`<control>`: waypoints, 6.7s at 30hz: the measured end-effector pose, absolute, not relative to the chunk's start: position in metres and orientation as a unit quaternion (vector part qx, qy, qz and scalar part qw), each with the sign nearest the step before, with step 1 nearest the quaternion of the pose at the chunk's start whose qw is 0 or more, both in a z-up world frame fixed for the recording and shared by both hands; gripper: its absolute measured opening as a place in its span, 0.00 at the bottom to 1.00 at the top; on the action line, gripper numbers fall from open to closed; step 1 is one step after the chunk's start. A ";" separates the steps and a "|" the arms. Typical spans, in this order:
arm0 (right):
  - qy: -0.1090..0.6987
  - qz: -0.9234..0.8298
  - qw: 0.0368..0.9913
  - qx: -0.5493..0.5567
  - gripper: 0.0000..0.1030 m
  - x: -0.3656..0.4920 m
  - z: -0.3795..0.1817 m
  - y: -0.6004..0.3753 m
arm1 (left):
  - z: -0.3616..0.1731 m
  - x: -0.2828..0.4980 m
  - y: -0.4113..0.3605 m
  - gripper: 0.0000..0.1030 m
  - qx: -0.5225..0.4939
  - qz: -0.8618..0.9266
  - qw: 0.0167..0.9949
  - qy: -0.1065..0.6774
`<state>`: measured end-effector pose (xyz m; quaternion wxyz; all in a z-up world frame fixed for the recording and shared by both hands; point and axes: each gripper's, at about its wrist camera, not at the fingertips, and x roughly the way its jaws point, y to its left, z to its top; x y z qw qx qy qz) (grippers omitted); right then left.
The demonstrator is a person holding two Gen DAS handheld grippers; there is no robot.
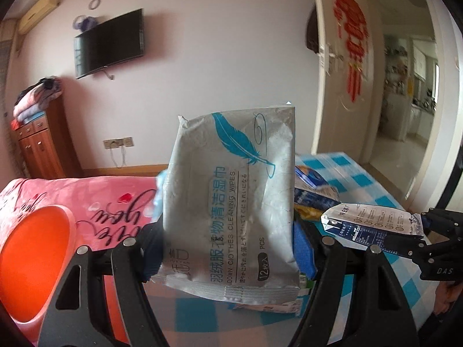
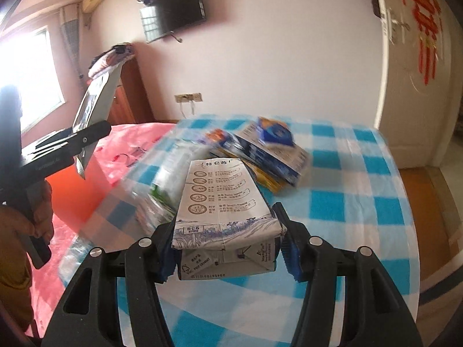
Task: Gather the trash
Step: 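Carry both packs over the orange bucket and open both tools, then bring both empty tools back toward the remaining packets and tissue box, then grasp the purple Vinda tissue pack with the left tool while the right grasps the blue Vinda pack, then lift both held tissue packs up from the table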
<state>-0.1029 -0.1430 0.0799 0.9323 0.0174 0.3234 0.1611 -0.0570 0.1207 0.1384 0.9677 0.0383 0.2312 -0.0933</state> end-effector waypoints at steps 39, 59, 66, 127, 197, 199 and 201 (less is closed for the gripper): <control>0.283 0.399 0.872 -0.003 0.89 -0.032 0.131 0.143 | 0.136 -0.102 0.357 0.87 -0.093 0.210 0.941 0.248; 0.309 0.214 0.926 0.029 0.89 -0.028 0.088 0.018 | 0.146 -0.099 0.283 0.88 -0.067 0.121 0.961 0.240; 0.296 0.175 0.939 0.024 0.89 -0.034 0.084 -0.015 | 0.143 -0.092 0.249 0.88 -0.051 0.091 0.963 0.250; 0.386 0.175 0.887 0.184 0.89 0.117 0.034 -0.216 | 0.051 0.164 0.067 0.88 -0.008 -0.183 0.878 0.442; 0.335 0.149 0.929 0.059 0.41 -0.066 0.048 -0.167 | 0.061 0.021 0.076 0.50 -0.033 -0.216 0.894 0.392; 0.334 0.150 0.929 0.056 0.41 -0.067 0.051 -0.163 | 0.066 0.016 0.081 0.51 -0.036 -0.214 0.897 0.386; 0.333 0.151 0.930 0.051 0.41 -0.068 0.055 -0.159 | 0.072 0.010 0.088 0.51 -0.040 -0.212 0.900 0.378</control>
